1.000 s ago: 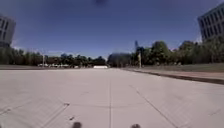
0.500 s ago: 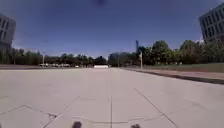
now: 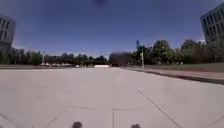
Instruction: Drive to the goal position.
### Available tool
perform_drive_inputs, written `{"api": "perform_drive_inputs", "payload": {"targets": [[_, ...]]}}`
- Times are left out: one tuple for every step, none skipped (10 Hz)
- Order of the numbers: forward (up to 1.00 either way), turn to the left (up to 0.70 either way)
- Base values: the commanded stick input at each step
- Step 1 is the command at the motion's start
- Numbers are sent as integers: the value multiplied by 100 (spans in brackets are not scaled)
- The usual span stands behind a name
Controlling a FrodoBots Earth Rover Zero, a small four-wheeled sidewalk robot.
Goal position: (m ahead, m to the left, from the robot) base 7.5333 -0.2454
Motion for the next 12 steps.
{"api": "perform_drive_inputs", "payload": {"targets": [[85,4],[85,4],[85,4],[85,4],[85,4],[85,4],[85,4],[85,4],[85,4],[85,4],[85,4],[85,4]]}}
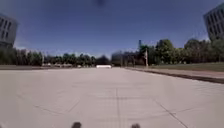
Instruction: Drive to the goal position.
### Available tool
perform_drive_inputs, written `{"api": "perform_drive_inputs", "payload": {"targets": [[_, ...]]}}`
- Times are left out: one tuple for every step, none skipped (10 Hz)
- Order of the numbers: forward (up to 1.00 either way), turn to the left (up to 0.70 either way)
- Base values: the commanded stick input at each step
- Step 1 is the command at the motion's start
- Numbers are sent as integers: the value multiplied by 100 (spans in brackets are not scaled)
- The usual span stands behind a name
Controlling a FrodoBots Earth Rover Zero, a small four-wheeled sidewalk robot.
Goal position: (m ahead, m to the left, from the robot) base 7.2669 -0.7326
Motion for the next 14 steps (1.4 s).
{"api": "perform_drive_inputs", "payload": {"targets": [[85,4],[85,4],[85,4],[85,4],[85,4],[85,4],[85,4],[85,4],[85,4],[85,4],[85,4],[85,4],[85,4],[85,4]]}}
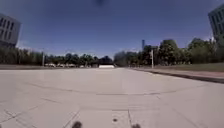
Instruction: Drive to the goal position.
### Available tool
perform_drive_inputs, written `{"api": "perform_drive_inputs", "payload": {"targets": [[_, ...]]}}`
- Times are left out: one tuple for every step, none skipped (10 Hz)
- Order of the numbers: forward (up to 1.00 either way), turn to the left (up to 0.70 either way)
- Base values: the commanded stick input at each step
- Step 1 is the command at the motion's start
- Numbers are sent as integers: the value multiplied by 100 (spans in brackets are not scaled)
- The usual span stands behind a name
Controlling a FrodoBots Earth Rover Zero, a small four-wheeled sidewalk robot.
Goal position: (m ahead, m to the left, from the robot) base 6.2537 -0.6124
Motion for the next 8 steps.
{"api": "perform_drive_inputs", "payload": {"targets": [[85,4],[85,4],[85,4],[85,4],[85,4],[85,4],[85,-4],[85,-21]]}}
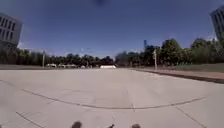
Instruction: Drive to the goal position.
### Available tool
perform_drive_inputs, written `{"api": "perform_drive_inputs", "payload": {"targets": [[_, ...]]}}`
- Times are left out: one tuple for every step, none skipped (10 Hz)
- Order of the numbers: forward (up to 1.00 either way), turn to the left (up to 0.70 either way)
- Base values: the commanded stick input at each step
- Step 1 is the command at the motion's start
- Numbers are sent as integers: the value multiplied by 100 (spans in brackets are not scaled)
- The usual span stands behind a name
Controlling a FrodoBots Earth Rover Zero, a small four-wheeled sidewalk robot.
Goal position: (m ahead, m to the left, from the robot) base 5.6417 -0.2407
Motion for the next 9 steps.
{"api": "perform_drive_inputs", "payload": {"targets": [[85,-30],[85,-30],[85,-30],[85,-19],[85,-7],[85,4],[85,4],[85,4],[85,4]]}}
